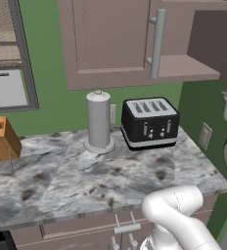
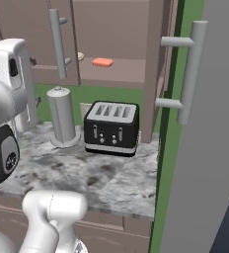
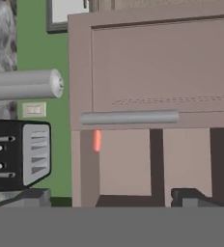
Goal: Pick up the bar soap and dish brush from the sink, and place them back in the cabinet, and close the cabinet doors.
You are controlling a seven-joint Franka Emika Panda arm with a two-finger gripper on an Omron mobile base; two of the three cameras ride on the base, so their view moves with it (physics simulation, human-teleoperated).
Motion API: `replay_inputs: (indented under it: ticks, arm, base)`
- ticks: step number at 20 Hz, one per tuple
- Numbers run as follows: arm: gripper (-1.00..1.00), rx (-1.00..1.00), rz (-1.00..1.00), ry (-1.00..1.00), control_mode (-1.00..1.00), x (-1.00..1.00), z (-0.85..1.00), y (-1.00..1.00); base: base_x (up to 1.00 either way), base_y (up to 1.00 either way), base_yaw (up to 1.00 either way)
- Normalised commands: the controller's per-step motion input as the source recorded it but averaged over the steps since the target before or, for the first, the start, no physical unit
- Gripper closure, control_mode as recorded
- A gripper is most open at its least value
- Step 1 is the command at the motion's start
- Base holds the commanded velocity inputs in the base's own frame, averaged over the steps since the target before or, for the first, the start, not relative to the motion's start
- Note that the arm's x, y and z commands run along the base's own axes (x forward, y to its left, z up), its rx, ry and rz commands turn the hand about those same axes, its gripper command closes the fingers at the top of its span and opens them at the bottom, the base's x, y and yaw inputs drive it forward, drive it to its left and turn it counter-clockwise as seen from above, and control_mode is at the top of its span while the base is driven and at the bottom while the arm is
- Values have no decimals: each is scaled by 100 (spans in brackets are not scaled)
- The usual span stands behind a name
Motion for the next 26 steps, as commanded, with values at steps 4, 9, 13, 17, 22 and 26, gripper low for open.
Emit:
replay_inputs:
  ticks: [4, 9, 13, 17, 22, 26]
  arm:
    - [-100, 0, 6, 3, -100, -38, 0, -20]
    - [-100, 0, 3, 0, -100, -15, 0, -35]
    - [-100, 0, 0, 0, -100, -13, 0, -36]
    - [-100, 0, 0, 0, -100, -16, 0, -23]
    - [-100, 0, 0, 0, -100, -4, 0, -34]
    - [-100, 0, 0, 0, -100, 0, 0, -46]
  base:
    - [0, 0, 0]
    - [0, 0, 0]
    - [0, 0, 0]
    - [0, 0, 0]
    - [0, 0, 0]
    - [0, 0, 0]
